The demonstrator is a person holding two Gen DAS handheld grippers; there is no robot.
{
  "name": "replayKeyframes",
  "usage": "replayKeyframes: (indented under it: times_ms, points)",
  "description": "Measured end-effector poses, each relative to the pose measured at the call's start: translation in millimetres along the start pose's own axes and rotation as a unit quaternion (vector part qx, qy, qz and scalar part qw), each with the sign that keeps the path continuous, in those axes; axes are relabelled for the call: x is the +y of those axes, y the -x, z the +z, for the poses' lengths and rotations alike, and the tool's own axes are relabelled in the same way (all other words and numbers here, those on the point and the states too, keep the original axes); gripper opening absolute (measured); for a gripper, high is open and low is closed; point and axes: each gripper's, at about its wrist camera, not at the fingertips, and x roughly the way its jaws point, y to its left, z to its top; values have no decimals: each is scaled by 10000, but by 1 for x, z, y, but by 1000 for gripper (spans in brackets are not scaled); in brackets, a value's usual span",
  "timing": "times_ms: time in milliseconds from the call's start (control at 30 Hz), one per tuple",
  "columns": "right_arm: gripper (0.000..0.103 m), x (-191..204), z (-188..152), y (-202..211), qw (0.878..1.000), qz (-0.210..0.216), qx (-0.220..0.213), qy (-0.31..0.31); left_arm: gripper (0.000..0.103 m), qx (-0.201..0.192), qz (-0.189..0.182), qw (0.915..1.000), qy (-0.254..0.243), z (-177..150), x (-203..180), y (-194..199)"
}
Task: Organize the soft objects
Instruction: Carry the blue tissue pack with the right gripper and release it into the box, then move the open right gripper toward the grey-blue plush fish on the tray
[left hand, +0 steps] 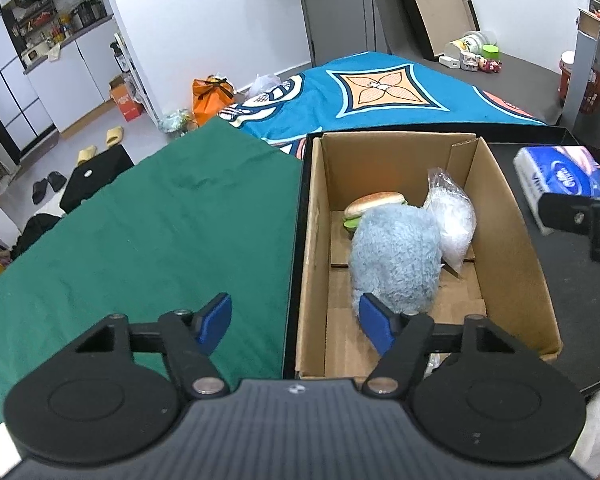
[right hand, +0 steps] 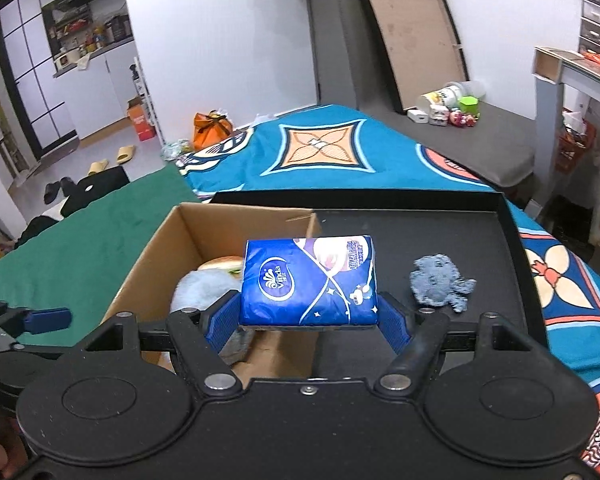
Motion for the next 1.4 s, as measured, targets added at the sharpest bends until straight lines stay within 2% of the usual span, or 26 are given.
replayKeyframes:
  times_ms: [33, 167, 233, 367, 433, 533, 900, 1167, 1267, 1400]
  points:
    - [71, 3, 0, -1, 10000, 14, 16, 21, 56, 38, -14, 10000, 10, 0, 0, -1]
    - [71, 13, -2, -4, 9999, 68, 68, 85, 42, 203, -155, 9996, 71, -1, 3, -7]
    - [71, 17, -2, -6, 9999, 72, 87, 105, 30, 262, -249, 9993, 134, -1, 6, -9]
    - [73, 22, -4, -12, 9997, 76, 178, 141, 17, 308, -405, 9985, 203, -2, 9, -11]
    - [78, 24, -6, -15, 9993, 151, 301, 153, 12, 310, -452, 9982, 223, -2, 10, -12]
    - [86, 21, -8, -11, 9994, 150, 294, 52, 12, 295, -486, 9981, 254, -2, 11, -12]
    - [86, -11, -5, -5, 9997, -15, 240, -18, 13, 204, -288, 9992, 160, -2, 7, -6]
    - [86, -32, 7, -2, 9998, -127, 128, 123, 19, 142, -75, 9999, 49, -1, 2, -4]
    - [86, -40, 14, -2, 9998, -127, 99, 152, 27, 109, 46, 9999, 17, 0, 0, -3]
    - [86, -48, 20, -4, 9996, -135, 74, 235, 45, 61, 118, 9999, -45, 1, -2, -2]
